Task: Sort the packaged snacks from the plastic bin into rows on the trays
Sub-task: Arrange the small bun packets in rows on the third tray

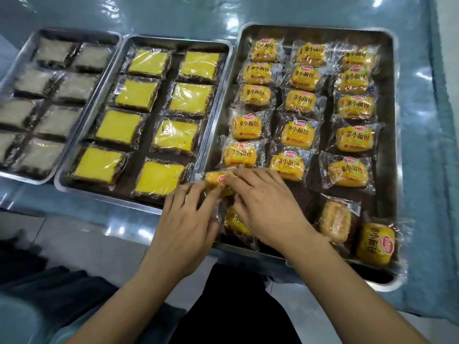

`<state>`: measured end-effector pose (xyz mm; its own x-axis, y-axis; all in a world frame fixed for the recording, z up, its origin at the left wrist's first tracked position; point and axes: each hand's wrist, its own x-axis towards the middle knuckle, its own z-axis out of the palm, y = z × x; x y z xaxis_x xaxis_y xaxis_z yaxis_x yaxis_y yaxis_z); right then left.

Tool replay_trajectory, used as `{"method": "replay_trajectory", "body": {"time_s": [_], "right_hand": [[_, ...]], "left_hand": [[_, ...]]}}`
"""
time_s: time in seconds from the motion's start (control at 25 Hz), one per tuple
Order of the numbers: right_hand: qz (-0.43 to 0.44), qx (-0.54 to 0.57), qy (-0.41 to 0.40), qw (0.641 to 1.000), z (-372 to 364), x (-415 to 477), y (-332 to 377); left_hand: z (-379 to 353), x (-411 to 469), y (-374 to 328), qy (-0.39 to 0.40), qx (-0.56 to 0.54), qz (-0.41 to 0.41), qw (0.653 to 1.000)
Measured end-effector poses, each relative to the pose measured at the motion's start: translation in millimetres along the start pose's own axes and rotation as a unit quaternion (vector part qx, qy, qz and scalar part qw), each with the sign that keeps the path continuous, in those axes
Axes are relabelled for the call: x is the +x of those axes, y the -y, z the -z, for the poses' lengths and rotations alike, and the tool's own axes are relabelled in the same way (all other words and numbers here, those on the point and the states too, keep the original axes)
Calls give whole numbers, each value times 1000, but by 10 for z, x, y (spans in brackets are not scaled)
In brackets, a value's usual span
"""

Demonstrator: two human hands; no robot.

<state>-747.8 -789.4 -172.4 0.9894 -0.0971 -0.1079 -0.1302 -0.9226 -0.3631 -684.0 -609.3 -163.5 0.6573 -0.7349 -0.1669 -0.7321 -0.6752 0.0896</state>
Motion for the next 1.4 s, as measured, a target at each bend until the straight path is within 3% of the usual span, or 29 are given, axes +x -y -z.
{"method": "replay_trajectory", "body": {"time_s": [0.12, 0.52, 0.76, 1.0, 1.4], "right_hand": [[-12, -3, 52, 999, -124, -20, 3], [-51, -10, 110, 993, -141, -184, -190], [-11, -3, 26, 1000, -119, -361, -265], [56, -15, 12, 998, -40, -625, -177], [10, -37, 49, 998, -315, -718, 334]], "left_hand": [[-52, 105, 5, 11, 34, -8, 999], [-248, 243, 105, 66, 57, -57, 995], [-218, 248, 228, 79, 77, -90, 990], [-235, 246, 159, 70, 61, -105, 990], [-172, 301, 187, 79, 59, -112, 989]]}}
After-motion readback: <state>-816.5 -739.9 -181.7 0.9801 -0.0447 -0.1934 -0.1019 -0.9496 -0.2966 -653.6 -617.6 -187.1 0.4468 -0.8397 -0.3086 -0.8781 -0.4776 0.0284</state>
